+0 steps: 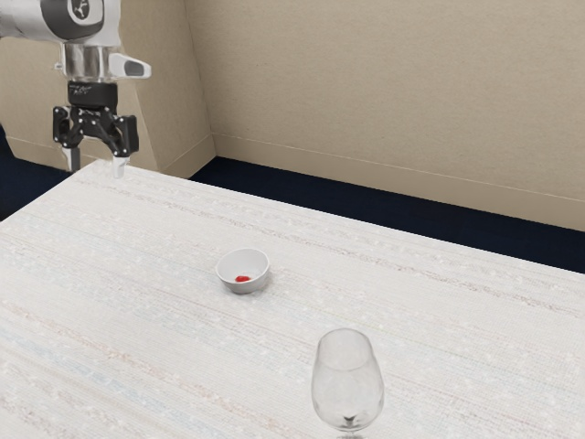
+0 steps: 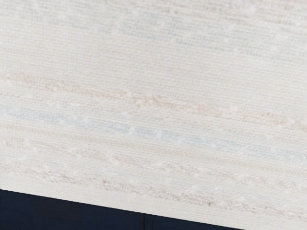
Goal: Take strawberry from the bowl
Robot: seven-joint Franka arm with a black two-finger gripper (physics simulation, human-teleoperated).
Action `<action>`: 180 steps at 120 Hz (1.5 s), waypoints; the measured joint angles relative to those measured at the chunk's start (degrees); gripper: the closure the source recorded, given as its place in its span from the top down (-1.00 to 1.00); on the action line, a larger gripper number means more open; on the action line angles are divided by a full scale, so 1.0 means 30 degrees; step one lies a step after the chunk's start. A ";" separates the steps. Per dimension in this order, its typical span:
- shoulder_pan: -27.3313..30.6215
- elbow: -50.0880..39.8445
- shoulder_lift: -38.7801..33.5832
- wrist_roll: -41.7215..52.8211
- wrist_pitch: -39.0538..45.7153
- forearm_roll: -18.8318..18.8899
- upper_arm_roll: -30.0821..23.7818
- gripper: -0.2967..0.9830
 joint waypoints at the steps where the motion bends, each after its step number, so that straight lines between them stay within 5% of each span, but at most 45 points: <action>1: -0.0034 0.0015 -0.0003 0.0019 0.0287 -0.0001 -0.0009 0.51; 34: -0.0252 0.0841 -0.0143 0.0502 0.4995 0.0026 0.0100 0.51; 74: -0.0321 -0.4992 -0.0126 0.4160 1.0645 -0.0163 0.0138 0.51; 94: -0.0101 -0.5857 0.1708 0.6767 1.3182 -0.0472 0.0155 0.51; 135: -0.0795 -0.4851 0.5099 1.0685 1.6173 -0.0707 -0.0065 0.51; 180: -0.1829 -0.2501 0.8291 1.3195 1.6439 -0.0722 -0.1201 0.50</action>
